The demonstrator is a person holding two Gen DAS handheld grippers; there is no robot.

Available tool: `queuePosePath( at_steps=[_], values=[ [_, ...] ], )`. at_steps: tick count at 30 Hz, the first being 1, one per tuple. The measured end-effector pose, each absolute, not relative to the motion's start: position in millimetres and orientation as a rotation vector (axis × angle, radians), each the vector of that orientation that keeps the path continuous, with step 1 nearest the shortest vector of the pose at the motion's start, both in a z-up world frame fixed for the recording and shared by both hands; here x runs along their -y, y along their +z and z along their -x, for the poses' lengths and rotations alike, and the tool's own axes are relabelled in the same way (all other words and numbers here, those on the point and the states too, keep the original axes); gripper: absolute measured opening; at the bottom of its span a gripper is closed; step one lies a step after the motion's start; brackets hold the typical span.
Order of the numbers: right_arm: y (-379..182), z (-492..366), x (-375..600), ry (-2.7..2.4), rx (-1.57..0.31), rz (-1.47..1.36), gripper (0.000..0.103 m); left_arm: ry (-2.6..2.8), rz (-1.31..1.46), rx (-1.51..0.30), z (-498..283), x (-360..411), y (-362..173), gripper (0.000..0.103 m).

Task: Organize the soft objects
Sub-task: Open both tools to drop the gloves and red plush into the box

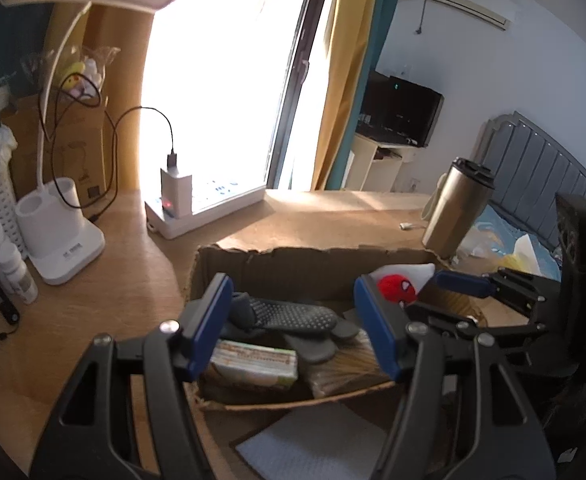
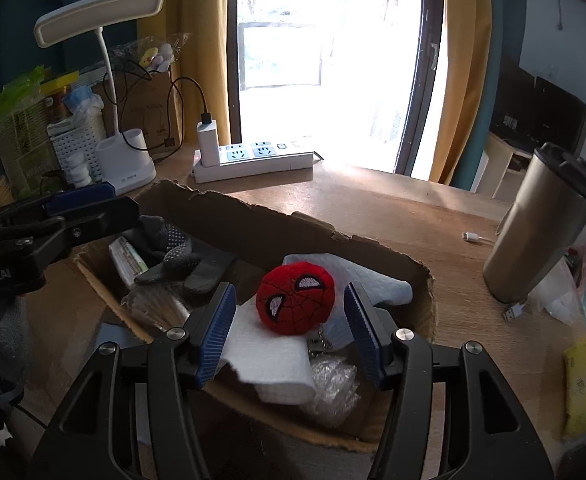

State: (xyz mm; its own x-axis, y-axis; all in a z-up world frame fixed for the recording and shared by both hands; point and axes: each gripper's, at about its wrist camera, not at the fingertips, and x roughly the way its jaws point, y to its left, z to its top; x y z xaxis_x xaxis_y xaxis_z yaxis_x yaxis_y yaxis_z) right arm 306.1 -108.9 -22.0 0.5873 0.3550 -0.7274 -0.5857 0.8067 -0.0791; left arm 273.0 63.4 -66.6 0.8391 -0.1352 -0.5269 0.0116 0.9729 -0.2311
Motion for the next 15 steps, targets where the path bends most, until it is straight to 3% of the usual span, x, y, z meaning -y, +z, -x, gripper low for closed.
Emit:
queuePosePath(
  at_steps=[15],
  values=[
    [5,-265,107,0.543,-0.723,0.374,0.059,-0.092,0.200,-0.538,-224,-59,-51,0.066]
  ],
)
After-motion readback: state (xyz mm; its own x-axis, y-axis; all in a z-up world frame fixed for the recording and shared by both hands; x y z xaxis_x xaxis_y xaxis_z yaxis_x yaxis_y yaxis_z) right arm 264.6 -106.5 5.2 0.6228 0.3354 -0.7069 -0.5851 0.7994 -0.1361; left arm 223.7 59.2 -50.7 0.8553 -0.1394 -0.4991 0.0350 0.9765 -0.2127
